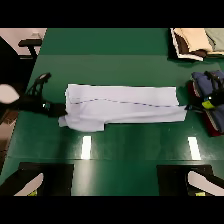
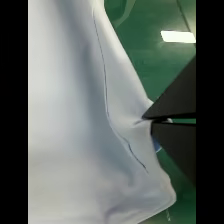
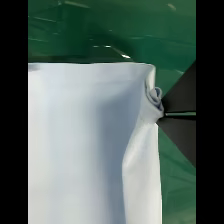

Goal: Fold the shirts.

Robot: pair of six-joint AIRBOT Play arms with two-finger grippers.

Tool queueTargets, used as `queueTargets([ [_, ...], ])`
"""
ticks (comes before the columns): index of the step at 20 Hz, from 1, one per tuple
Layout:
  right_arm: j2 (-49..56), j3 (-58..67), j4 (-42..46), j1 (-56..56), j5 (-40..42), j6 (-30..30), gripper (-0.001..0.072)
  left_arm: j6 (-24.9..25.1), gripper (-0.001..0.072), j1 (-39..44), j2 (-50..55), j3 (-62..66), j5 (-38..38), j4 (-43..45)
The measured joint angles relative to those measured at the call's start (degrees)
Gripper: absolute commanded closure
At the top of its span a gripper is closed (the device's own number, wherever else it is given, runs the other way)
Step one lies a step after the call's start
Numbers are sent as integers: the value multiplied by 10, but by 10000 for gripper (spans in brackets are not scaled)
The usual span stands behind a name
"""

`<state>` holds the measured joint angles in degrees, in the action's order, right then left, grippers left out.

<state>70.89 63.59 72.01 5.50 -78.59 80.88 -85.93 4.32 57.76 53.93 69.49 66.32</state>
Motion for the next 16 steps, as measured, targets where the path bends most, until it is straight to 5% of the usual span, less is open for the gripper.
queueTargets([
  [10,200,217,-4,-15,7,7,689,50,678,0,275,216,-134,4],
  [11,215,230,-5,-16,7,7,612,51,500,0,288,221,-141,3],
  [12,230,243,-5,-16,8,8,464,52,134,0,297,224,-151,3],
  [13,242,255,-9,-15,10,8,383,52,18,0,303,228,-160,-1],
  [16,264,281,-47,-6,18,-4,356,45,65,0,313,240,-173,-14],
])
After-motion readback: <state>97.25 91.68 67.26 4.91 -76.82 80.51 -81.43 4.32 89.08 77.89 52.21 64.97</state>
